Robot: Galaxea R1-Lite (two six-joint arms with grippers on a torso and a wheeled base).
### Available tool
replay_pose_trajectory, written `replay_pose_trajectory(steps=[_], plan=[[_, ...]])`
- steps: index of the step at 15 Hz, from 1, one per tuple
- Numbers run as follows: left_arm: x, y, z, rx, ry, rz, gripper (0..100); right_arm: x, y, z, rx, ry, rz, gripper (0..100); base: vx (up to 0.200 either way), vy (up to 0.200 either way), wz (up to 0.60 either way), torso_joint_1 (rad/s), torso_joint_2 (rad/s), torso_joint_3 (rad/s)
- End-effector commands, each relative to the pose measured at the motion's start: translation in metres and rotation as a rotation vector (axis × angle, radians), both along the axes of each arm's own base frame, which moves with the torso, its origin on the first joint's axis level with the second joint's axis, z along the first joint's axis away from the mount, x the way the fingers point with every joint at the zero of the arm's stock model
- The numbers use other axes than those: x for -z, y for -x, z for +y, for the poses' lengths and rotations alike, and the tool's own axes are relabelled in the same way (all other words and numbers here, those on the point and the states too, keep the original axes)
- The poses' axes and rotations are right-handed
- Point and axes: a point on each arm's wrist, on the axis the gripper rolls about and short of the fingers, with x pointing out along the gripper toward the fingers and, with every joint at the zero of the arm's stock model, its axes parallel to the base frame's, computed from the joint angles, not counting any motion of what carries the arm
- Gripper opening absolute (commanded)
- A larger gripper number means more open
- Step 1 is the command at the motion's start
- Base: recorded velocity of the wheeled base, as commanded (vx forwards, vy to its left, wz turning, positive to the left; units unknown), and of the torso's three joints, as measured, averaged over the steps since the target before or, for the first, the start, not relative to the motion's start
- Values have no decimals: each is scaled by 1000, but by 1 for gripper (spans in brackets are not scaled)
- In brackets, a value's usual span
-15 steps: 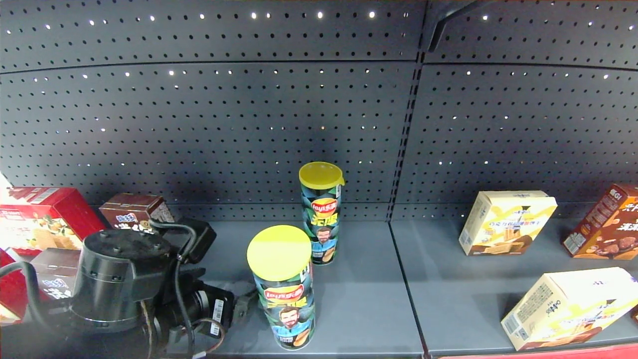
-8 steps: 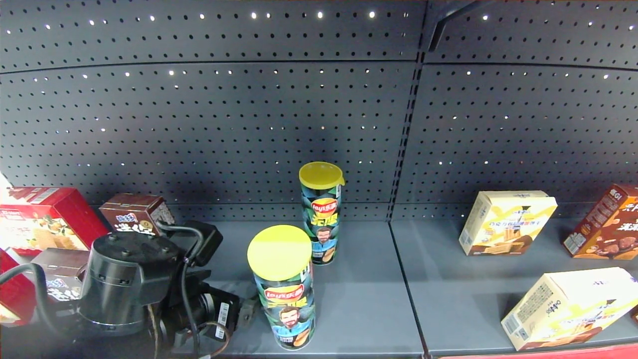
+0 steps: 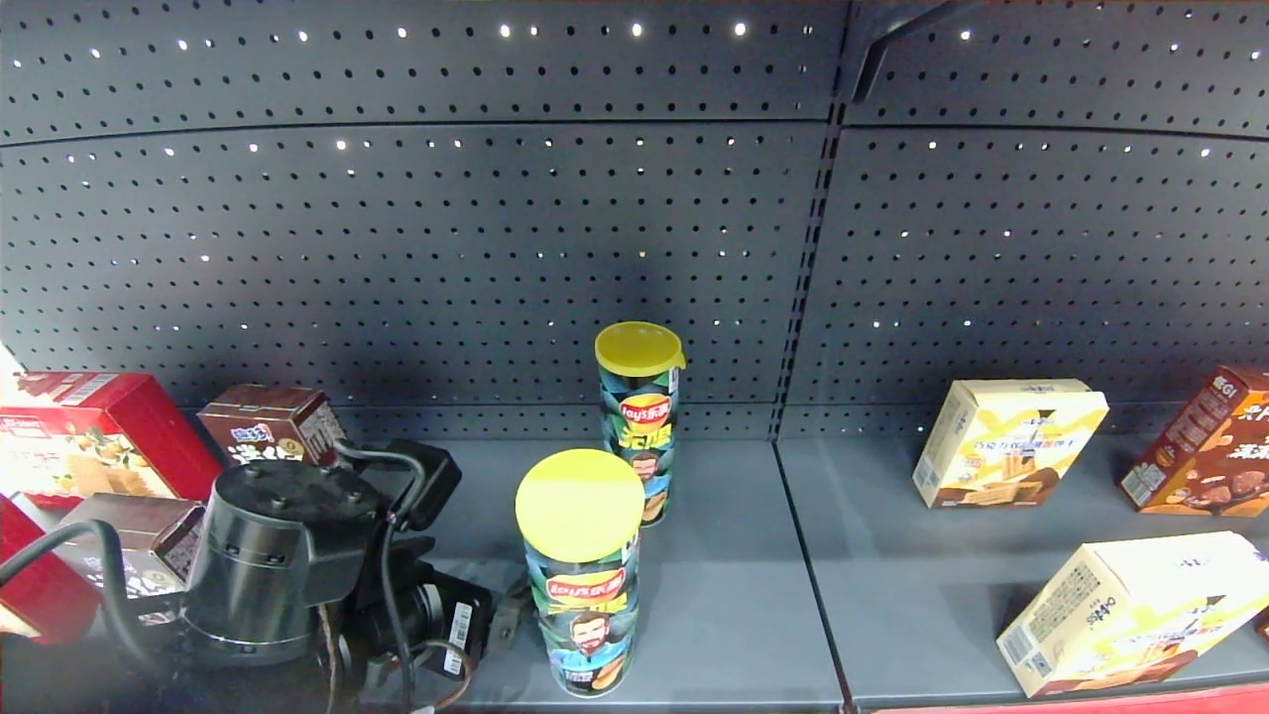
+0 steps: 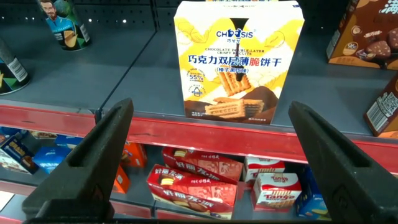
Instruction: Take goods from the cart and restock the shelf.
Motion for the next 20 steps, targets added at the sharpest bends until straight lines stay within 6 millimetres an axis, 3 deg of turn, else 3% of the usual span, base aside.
replay_pose_trajectory(steps=[1, 10, 20], plan=[[0, -2, -3, 4, 0, 1, 100, 0, 0, 0, -2, 0, 1, 100, 0, 0, 0, 0, 0, 0], [13, 8, 3, 6, -36, 45, 100, 0, 0, 0, -1, 0, 1, 100, 0, 0, 0, 0, 0, 0], [12, 6, 0, 18, -30, 40, 100, 0, 0, 0, -2, -1, 3, 100, 0, 0, 0, 0, 0, 0]])
